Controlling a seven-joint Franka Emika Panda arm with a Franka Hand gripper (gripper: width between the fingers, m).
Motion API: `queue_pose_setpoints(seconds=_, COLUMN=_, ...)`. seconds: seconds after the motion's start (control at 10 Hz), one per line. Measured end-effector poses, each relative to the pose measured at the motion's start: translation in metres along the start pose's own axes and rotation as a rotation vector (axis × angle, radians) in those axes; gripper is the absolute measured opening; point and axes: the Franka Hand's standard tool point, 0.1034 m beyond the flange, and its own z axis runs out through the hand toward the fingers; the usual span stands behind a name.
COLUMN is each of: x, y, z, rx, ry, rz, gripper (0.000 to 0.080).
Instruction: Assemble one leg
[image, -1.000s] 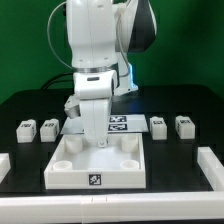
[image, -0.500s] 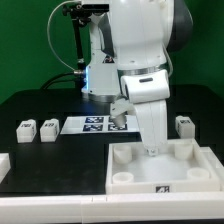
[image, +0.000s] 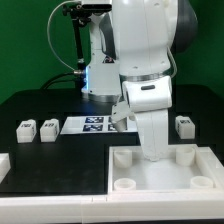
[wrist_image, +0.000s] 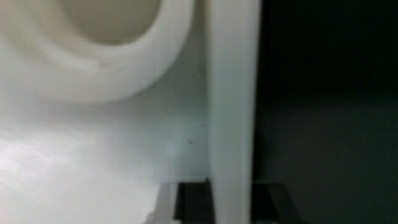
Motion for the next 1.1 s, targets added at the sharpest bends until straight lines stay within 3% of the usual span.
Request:
queue_pose_setpoints(seconds=0.1, x=-0.0002, y=-0.0004, z=0.0004, rx=0.001, ry=0.0, rz=0.0, gripper=0.0156)
queue_pose_setpoints(seconds=0.2, x=-0.0005, y=-0.0004, z=0.0004, rx=0.001, ry=0.0, rz=0.001, gripper=0.0156)
queue_pose_setpoints(seconds=0.5, x=-0.0011, y=-0.0004, z=0.0003, rx=0.001, ry=0.0, rz=0.002, gripper=0.0571)
queue_pose_setpoints(seconds=0.6, x=-0.0011, y=-0.0003, z=0.0003, rx=0.001, ry=0.0, rz=0.002, gripper=0.0571)
queue_pose_setpoints(seconds=0.7, x=-0.0012, y=-0.0003, z=0.0003, rx=0.001, ry=0.0, rz=0.003, gripper=0.0633)
queue_pose_setpoints(seconds=1.1, x=-0.0013, y=-0.0002, z=0.0002, rx=0.001, ry=0.0, rz=0.003, gripper=0.0649)
